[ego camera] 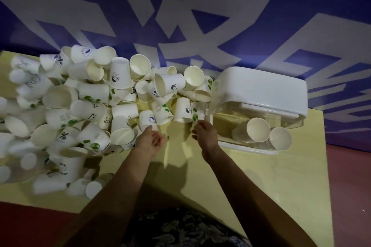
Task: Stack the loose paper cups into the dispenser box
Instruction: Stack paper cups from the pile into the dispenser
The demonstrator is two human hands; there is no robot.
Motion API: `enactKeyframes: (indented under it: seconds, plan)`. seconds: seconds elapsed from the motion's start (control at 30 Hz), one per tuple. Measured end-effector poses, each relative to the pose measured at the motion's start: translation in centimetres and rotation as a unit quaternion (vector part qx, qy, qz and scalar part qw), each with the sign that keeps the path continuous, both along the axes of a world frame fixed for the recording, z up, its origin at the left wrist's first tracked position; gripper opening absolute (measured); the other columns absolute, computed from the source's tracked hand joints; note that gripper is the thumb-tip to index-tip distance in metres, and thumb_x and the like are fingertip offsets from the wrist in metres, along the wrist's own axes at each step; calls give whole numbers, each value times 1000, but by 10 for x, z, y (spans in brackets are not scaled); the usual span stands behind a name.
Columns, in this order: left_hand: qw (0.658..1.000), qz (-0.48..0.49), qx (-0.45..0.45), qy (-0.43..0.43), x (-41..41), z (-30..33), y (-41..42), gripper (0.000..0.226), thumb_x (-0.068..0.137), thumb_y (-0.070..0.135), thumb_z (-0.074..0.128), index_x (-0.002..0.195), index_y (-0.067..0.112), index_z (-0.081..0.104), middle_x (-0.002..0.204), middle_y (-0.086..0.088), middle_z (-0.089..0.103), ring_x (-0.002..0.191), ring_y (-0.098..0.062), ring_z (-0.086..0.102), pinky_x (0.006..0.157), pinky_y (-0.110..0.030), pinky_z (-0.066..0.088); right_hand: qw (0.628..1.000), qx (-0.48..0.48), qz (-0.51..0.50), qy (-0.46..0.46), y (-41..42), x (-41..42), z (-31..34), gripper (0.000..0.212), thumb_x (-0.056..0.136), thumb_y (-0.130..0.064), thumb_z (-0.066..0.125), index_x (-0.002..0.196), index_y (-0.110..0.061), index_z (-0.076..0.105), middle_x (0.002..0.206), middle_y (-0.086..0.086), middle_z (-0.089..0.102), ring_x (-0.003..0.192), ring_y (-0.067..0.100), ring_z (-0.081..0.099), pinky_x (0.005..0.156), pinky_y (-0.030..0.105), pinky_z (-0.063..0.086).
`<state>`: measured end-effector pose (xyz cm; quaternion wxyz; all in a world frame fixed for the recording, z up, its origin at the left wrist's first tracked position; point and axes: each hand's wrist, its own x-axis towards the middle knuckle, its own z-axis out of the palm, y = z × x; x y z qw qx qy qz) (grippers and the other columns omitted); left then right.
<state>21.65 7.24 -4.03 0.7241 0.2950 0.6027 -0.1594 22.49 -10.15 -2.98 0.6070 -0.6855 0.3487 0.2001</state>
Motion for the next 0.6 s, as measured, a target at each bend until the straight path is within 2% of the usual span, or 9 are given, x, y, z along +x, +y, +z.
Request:
enactKeyframes:
  seconds: [0.03, 0.07, 0.13, 0.23, 0.33, 0.43, 0.53, 0.6]
  plan:
    - [1000, 4, -12, 5, 2, -2, 2, 30, 96, 27, 56, 86, 0, 53, 81, -11, 53, 70, -19, 51, 48, -26, 54, 989, -110, 82, -56, 4, 5, -2, 22, 88, -14, 53, 106, -16, 65, 106, 11, 67, 89, 26, 64, 86, 43, 55]
    - [1000, 9, -24, 9, 3, -4, 5, 30, 96, 27, 55, 84, 0, 53, 80, -10, 53, 69, -19, 50, 48, -25, 53, 963, -192, 153, -113, 6, 11, -3, 28, 87, -13, 54, 113, -15, 63, 114, 10, 65, 96, 28, 64, 88, 42, 53]
    - [998, 33, -50, 17, 6, -7, 9, 27, 96, 26, 55, 85, 1, 52, 79, -9, 53, 68, -19, 50, 50, -25, 53, 906, -285, 249, -192, 8, 29, -4, 41, 88, -8, 54, 128, -12, 55, 132, 9, 55, 110, 30, 59, 91, 38, 51]
    - [993, 86, -76, 17, 8, -9, 15, 19, 93, 18, 59, 104, 4, 52, 85, -10, 58, 76, -20, 55, 65, -29, 55, 852, -362, 348, -148, 11, 54, -4, 55, 92, -12, 52, 144, -17, 37, 149, 6, 38, 121, 33, 50, 92, 43, 48]
    - [996, 74, -49, 17, 10, -14, 20, 25, 92, 16, 62, 111, 5, 52, 87, -10, 59, 76, -18, 56, 52, -27, 56, 817, -408, 396, -98, 15, 61, -7, 52, 92, -10, 51, 142, -15, 37, 142, 11, 42, 119, 38, 51, 90, 46, 48]
    - [1000, 20, 14, 1, 10, -11, 19, 16, 92, 14, 59, 103, 3, 53, 85, -9, 57, 73, -13, 55, 48, -22, 52, 799, -438, 401, -98, 17, 58, -5, 43, 90, -3, 47, 132, -9, 46, 132, 15, 48, 112, 40, 53, 83, 46, 49]
    - [989, -31, 140, -21, 7, -5, 17, 7, 94, 11, 53, 99, 7, 52, 82, -10, 57, 68, -15, 56, 58, -29, 51, 788, -462, 395, -101, 18, 47, -2, 32, 89, -3, 46, 118, -9, 56, 119, 15, 56, 103, 39, 59, 73, 42, 48]
    - [956, -122, 262, -50, 0, -1, 17, 13, 92, 16, 54, 99, 5, 52, 94, -18, 62, 79, -25, 63, 68, -37, 56, 789, -465, 387, -107, 16, 37, 2, 23, 90, -8, 47, 105, -10, 63, 111, 13, 58, 97, 37, 61, 68, 37, 44]
